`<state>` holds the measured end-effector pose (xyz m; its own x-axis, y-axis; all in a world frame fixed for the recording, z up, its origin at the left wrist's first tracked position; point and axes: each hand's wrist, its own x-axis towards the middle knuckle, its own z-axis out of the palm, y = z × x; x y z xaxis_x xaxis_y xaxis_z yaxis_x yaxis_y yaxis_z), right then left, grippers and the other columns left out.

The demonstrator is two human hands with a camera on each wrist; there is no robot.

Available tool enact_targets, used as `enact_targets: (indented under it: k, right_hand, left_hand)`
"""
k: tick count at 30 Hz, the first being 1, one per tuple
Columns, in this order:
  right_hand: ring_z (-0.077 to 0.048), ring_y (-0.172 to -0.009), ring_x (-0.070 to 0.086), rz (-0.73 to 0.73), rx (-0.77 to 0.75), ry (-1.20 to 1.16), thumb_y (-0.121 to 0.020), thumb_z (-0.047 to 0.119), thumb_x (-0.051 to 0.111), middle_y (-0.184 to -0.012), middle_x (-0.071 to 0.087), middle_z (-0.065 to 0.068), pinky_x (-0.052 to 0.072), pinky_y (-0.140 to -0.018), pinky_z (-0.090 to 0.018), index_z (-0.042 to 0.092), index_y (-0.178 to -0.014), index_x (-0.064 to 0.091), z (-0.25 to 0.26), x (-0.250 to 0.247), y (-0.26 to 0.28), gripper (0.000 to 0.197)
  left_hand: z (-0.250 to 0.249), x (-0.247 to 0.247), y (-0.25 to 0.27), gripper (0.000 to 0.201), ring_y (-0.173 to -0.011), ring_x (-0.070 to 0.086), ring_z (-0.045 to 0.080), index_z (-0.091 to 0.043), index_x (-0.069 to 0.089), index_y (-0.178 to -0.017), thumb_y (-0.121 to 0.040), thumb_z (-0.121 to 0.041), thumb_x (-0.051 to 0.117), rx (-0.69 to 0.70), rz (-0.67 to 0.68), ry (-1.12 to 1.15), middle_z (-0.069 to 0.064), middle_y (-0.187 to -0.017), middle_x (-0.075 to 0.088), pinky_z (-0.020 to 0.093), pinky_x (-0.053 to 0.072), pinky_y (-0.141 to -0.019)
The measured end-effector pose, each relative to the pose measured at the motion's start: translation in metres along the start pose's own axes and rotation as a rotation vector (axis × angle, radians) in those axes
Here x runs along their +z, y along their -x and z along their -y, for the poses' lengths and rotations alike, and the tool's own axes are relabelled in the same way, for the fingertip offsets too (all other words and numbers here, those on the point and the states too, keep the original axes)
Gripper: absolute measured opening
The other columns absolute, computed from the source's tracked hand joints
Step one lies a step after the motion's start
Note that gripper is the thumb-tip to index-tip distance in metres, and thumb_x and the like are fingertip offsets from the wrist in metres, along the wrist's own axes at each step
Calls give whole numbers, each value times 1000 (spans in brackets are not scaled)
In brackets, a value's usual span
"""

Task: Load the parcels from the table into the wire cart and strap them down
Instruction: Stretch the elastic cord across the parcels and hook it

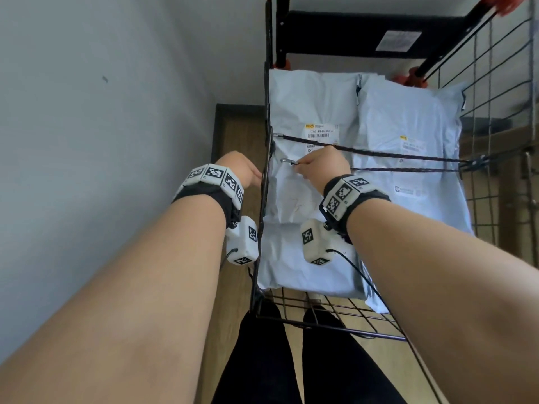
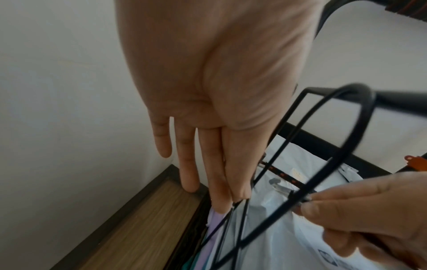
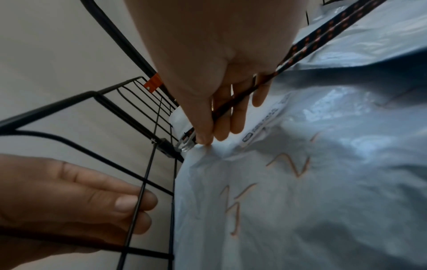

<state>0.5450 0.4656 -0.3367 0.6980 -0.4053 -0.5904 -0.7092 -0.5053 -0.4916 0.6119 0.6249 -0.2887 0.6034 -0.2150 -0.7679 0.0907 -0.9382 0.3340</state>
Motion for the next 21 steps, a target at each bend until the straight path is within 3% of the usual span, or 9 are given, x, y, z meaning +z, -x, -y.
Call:
enact_targets:
  k: [5, 10, 16, 21]
  right_hand:
    - [-23, -87, 68, -3, -38, -7, -83, 24, 68, -90, 74, -3, 55, -86, -38, 23, -89, 78, 11, 5, 3, 11]
    - [-27, -87, 68, -7, -85, 131, -84, 20, 63, -94, 74, -8, 56, -83, -39, 13, -91, 77, 20, 16, 7, 17]
    - [-26, -81, 65, 17, -110, 311, -88, 34, 59, -84, 71, -5, 51, -87, -36, 16, -87, 77, 24, 28, 12, 26]
    - [-24, -76, 65, 22, -114, 357, -84, 23, 57, -80, 70, -4, 48, -79, -30, 13, -83, 76, 21, 32, 15, 21]
  left_hand:
    - [2, -2, -2, 21, -110, 59, 22, -17, 74, -105, -85, -21, 71, 21, 5, -20, 4, -118, 67, 26, 39, -84]
    - [8, 2, -7, 20, -107, 61, 21, -16, 75, -102, -84, -23, 71, 29, -16, -37, 3, -112, 69, 27, 43, -84]
    - [15, 8, -18, 26, -97, 65, 21, -12, 76, -97, -80, -31, 74, 22, -51, -50, 4, -101, 72, 36, 51, -93]
    - [20, 11, -22, 28, -94, 65, 21, -12, 76, -94, -81, -36, 71, 44, -69, -95, 4, -98, 72, 37, 53, -91]
